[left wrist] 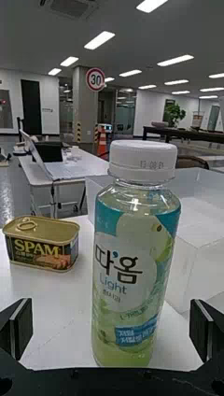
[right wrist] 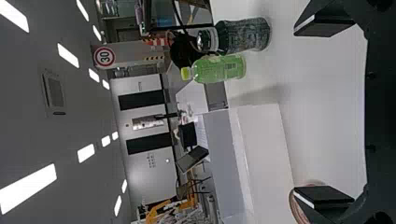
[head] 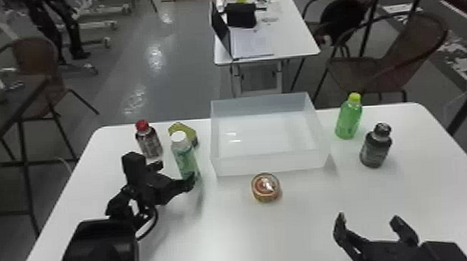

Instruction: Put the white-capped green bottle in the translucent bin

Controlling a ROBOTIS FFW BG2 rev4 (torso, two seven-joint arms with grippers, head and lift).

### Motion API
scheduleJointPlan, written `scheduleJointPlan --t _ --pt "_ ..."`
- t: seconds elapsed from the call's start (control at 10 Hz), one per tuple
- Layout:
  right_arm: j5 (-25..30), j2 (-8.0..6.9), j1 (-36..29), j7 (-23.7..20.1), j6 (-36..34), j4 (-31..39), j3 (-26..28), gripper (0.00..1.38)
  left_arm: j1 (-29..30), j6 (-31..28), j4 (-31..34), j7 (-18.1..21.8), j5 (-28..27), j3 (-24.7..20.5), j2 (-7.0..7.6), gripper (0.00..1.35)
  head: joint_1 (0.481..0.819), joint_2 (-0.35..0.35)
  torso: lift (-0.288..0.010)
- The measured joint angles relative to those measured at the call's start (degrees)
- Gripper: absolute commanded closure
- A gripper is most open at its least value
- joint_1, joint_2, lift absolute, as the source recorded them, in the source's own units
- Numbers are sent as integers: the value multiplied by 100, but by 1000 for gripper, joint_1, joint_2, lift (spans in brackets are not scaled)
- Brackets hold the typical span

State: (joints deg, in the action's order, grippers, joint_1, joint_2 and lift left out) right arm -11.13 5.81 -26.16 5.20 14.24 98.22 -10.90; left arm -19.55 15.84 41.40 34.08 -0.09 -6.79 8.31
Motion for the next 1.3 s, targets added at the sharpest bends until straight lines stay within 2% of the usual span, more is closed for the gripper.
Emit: scheduleJointPlan --t 0.3,0.5,0.6,0.7,0.8,1.3 --pt "20 -122 91 -89 -10 -121 0 96 -290 59 -353 38 203 237 -87 27 695 66 -55" --pt "23 -141 155 -149 -17 -174 0 96 -529 114 -669 86 191 285 -95 51 695 63 -55" --pt "23 -147 183 -156 -24 -194 0 96 -595 117 -756 90 186 291 -84 148 695 63 -55" --pt "24 -163 198 -170 -29 -210 0 96 -630 114 -826 90 195 292 -71 579 695 66 -55" --pt "29 -184 202 -186 -34 -221 0 96 -643 142 -860 88 182 289 -62 883 695 70 -55" --pt "16 -190 113 -195 -35 -159 19 96 -607 217 -865 -101 6 278 -136 940 695 64 -55"
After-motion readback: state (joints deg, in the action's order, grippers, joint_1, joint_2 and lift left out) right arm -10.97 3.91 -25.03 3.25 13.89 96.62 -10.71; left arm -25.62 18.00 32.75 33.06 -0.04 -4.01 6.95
